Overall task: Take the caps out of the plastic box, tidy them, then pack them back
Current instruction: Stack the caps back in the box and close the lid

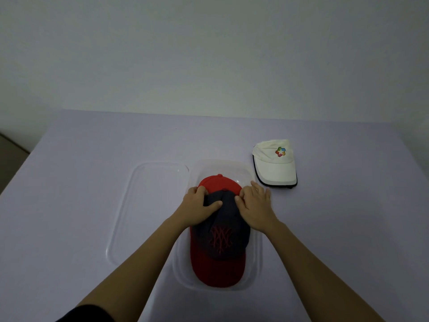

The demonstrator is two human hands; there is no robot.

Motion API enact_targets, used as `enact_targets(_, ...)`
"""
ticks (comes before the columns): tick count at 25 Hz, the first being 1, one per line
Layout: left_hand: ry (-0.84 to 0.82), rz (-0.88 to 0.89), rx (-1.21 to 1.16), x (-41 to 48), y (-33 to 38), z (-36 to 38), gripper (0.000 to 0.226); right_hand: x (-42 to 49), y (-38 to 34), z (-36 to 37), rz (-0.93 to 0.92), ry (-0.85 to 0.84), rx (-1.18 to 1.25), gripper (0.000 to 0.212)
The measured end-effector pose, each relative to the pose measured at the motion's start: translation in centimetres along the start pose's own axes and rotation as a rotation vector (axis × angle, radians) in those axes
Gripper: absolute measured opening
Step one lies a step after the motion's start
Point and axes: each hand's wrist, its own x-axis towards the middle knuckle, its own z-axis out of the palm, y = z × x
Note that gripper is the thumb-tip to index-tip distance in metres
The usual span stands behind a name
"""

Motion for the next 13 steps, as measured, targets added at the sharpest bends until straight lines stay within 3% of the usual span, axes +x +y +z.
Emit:
enact_targets(3, 0.1, 0.031, -0.069, -0.4, 0.9, -0.9, 0.06, -0.2, 0.1, -0.7, -0.1, 0.112, 0.078, 0.051)
enact_targets(7, 0.304, 0.125, -0.15, 0.5, 3.9, -2.2, 0.063, 0.7, 1.2, -2.8, -0.02, 0.344, 0.286, 0.05)
enact_targets(13, 0.065, 0.252, -0.129, 8.1, 10.6, -1.3, 0.069, 3.4, 7.4, -6.1, 0.195, 0.502, 0.362, 0.055)
